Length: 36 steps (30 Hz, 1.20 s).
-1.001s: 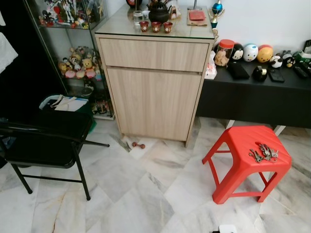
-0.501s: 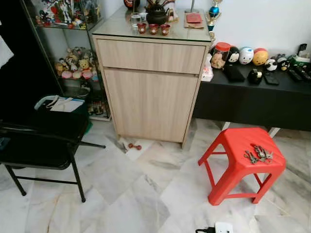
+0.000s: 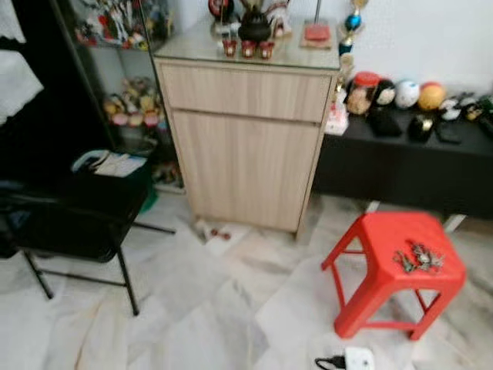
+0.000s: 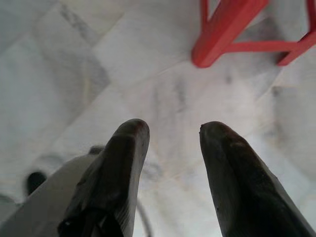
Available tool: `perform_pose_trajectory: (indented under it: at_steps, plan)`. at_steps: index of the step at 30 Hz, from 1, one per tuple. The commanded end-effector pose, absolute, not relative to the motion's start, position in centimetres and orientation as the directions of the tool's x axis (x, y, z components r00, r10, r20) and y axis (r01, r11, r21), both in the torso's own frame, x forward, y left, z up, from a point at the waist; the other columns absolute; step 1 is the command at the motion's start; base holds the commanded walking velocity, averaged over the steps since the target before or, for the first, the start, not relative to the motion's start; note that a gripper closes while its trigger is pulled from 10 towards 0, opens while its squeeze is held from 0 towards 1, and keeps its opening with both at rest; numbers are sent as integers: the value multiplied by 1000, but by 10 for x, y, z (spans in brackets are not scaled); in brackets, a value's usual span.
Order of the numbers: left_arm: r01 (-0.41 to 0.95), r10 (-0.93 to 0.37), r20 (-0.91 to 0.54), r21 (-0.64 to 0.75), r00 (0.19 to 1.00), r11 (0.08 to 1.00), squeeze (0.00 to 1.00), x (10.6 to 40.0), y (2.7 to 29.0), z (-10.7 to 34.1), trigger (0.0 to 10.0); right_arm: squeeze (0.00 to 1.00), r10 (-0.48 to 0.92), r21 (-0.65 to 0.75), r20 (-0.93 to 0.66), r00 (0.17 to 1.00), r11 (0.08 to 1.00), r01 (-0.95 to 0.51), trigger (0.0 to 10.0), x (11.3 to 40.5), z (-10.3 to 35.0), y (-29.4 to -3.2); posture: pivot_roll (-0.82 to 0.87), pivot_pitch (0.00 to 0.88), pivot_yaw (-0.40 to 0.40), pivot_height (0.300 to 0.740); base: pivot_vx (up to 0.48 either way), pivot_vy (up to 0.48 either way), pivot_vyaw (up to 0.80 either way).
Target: Hang keys on a hook
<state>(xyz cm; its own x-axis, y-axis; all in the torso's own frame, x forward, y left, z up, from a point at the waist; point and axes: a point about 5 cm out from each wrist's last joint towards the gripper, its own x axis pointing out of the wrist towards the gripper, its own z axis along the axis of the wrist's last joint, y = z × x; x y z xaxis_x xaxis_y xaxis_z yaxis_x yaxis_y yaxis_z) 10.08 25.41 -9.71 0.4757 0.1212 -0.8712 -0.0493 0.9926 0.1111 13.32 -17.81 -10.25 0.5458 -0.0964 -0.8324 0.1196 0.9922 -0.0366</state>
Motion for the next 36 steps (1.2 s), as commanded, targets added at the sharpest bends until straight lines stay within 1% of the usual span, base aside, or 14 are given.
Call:
perform_pose_trajectory:
  at_steps: [1, 5, 7, 15, 17, 26, 31, 33, 35, 36]
  plan:
    - [-50, 124, -879, 114, 461, 992, 0, 97, 256, -98, 10000, 0, -81, -11, -845, 528, 991, 135, 10000, 130, -105, -171, -19, 0, -23, 740, 0, -311, 0]
    - [-52, 125, -878, 114, 462, 992, 0, 98, 256, -98, 10000, 0, -82, -8, -852, 517, 990, 143, 10000, 129, -105, -173, -17, 0, -23, 740, 0, -311, -114]
    - [-51, 125, -878, 114, 463, 992, 0, 98, 256, -97, 10000, 0, -80, -13, -858, 508, 991, 134, 10000, 129, -106, -173, -20, 0, -22, 740, 0, -311, -800]
    - [-51, 125, -876, 115, 465, 992, 0, 99, 257, -97, 10000, 0, -82, -12, -855, 512, 990, 140, 10000, 131, -105, -174, -20, 0, -19, 740, 0, -305, -794]
    - [-51, 128, -875, 117, 466, 992, 0, 99, 257, -97, 10000, 0, -82, -13, -854, 515, 991, 136, 10000, 132, -105, -174, -21, 0, -20, 740, 0, -266, 0]
    - [-47, 127, -876, 119, 465, 992, 0, 100, 257, -97, 10000, 0, -82, 13, -837, 541, 985, 170, 10000, 137, -102, -174, -31, 0, -7, 740, 0, 0, 0]
    - [-54, 123, -875, 111, 468, 992, 0, 102, 256, -97, 10000, 0, -80, 10, -840, 537, 987, 163, 10000, 138, -102, -175, -19, 0, -15, 740, 0, 0, 0]
    - [-69, 131, -873, 112, 470, 991, 0, 103, 256, -97, 10000, 0, -77, 11, -840, 538, 987, 159, 10000, 140, -101, -175, -17, 0, -22, 740, 0, 0, 0]
    - [-112, 145, -868, 103, 475, 988, 0, 104, 255, -97, 10000, 0, -73, 10, -838, 540, 989, 149, 10000, 143, -101, -175, -19, 0, -21, 740, 0, 0, 0]
    - [-159, 158, -865, 93, 476, 983, 0, 103, 255, -97, 10000, 0, -71, 11, -834, 546, 989, 146, 10000, 146, -99, -176, -27, 0, -22, 740, 0, 0, 0]
